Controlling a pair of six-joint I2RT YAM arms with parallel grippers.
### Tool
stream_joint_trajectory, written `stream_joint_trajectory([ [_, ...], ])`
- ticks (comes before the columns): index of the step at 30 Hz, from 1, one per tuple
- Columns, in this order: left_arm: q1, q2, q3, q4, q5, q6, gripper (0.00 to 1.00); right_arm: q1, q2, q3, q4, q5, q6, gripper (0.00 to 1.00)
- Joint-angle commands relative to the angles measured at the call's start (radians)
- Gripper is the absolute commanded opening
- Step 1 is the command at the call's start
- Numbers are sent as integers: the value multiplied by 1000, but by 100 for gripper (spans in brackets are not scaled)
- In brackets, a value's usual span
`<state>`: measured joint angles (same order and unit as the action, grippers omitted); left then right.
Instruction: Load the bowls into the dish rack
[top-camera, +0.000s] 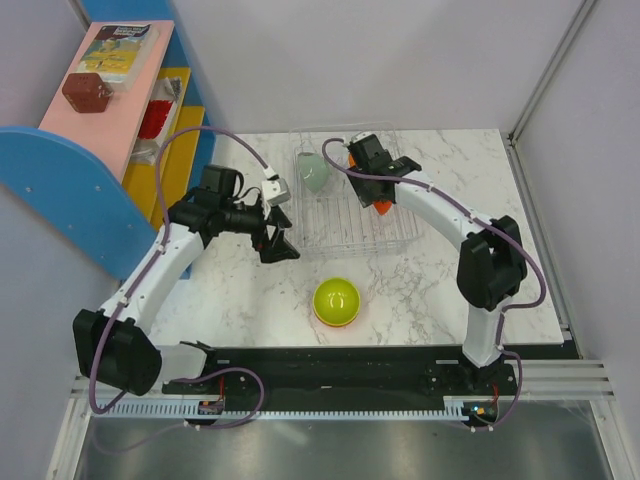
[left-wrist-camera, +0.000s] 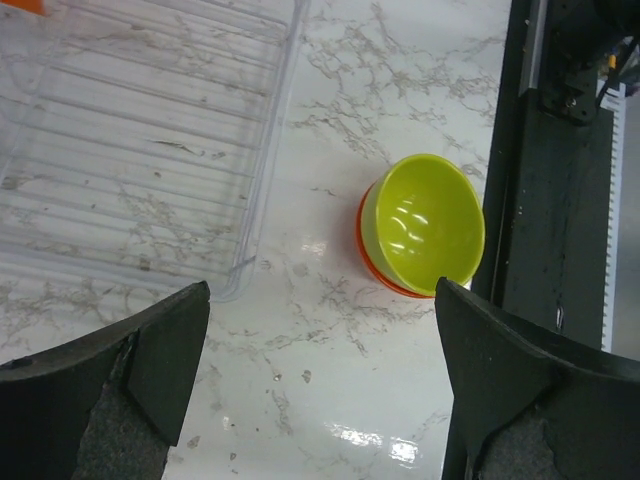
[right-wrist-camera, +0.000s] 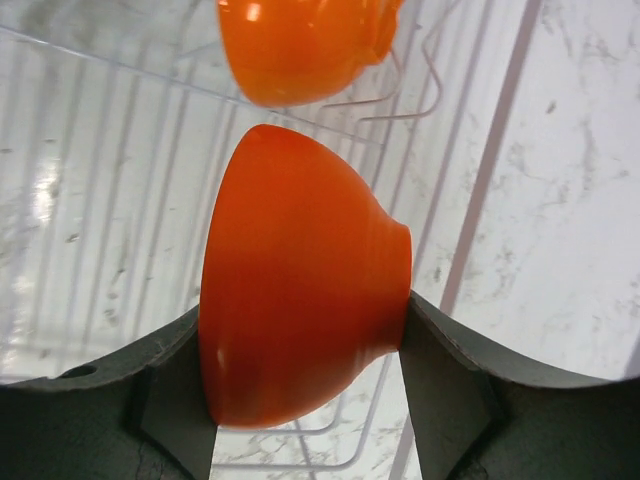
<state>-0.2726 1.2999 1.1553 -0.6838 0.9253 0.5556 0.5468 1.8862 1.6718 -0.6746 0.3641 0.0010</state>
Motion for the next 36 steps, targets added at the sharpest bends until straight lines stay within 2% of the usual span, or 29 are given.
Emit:
stream_joint_trajectory([
  [1, -91, -19, -28, -26, -11, 69, 100, 4, 56, 66, -10, 240, -73, 0],
  [6, -200, 21, -31, -20, -97, 66, 100, 7, 129, 104, -11, 286, -102, 0],
  [12, -275, 81, -61, 38, -206, 32, 100, 8, 191, 138, -10, 309, -116, 0],
  [24, -304, 55, -140, 135, -259, -25, 100, 10, 260, 149, -8, 317, -125, 1],
  [28, -323, 58, -154, 184, -315, -58, 100, 10, 275, 149, -8, 309, -130, 13],
  [31, -341, 62, -154, 191, -345, -68, 100, 12, 280, 147, -8, 302, -131, 33],
  [32, -352, 62, -155, 196, -364, -71, 100, 13, 278, 147, -8, 291, -133, 47],
  [35, -372, 73, -160, 210, -413, -85, 100, 18, 283, 149, -17, 274, -133, 66],
  [36, -373, 78, -160, 210, -421, -86, 100, 19, 286, 147, -20, 268, -128, 69],
])
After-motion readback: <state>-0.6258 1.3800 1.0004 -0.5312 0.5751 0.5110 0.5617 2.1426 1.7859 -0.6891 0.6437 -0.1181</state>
